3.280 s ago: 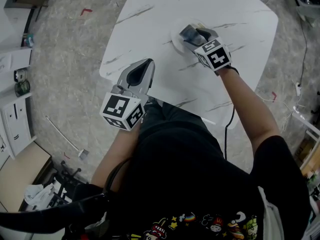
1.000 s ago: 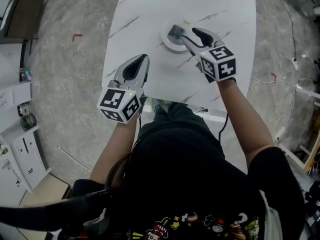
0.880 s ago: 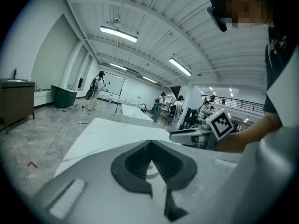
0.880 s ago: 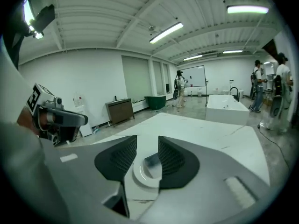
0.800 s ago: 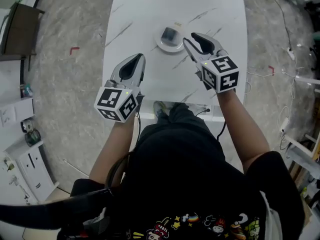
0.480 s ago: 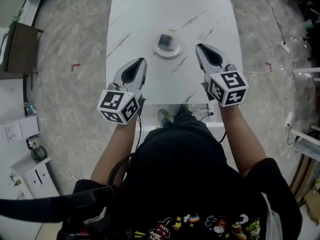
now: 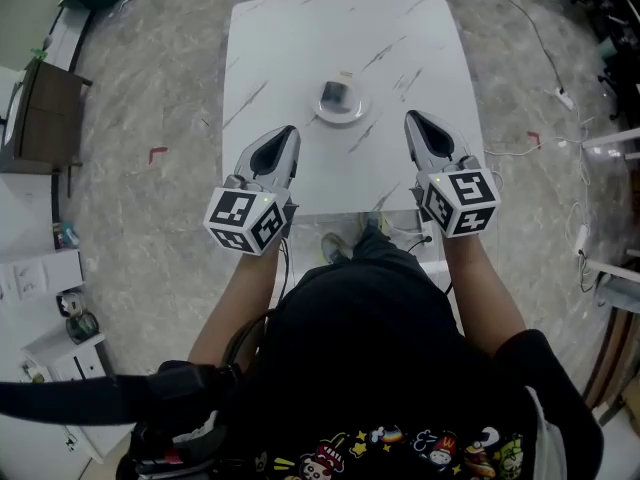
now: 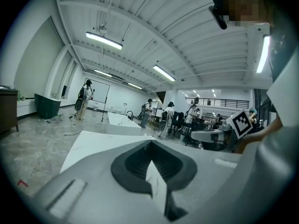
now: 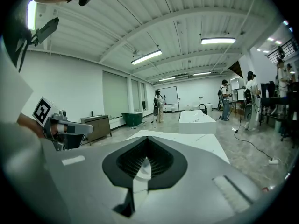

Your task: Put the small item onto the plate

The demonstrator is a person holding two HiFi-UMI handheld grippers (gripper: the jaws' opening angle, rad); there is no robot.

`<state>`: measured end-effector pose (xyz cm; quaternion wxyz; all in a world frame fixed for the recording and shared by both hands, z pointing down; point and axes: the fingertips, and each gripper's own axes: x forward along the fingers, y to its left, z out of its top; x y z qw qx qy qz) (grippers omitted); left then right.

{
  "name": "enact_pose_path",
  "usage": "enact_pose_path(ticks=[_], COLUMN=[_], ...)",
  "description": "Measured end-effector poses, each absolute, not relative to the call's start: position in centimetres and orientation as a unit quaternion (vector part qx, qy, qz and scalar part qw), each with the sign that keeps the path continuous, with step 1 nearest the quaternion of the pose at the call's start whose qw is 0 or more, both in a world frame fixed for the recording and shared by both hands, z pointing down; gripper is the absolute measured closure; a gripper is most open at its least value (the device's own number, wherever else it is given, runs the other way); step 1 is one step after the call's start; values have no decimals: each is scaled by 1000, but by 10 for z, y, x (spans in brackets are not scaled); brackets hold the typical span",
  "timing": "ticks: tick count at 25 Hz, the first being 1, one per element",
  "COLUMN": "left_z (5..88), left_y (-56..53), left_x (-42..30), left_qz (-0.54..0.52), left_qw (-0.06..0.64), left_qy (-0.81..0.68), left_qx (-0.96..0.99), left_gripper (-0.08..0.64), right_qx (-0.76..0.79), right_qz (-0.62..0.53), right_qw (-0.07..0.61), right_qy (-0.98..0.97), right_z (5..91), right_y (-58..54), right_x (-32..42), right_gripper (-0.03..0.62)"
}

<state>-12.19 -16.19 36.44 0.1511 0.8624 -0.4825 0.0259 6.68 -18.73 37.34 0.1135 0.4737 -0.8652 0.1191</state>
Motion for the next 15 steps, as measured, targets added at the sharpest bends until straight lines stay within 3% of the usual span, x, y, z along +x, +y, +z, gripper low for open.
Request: enact_pose_path(ticks=[15], left_z=[368], left_y=[-140], left_x=[-132], left_qz=[20], left_qw=[153], left_qy=[-493], left_qx=[856], left_gripper=[560], right_qx=[473], right_qz=[112], right_qw=[133], right_qy=[-864], right_z=[378], right_y=[-163], right_x=[67], right_gripper=[572])
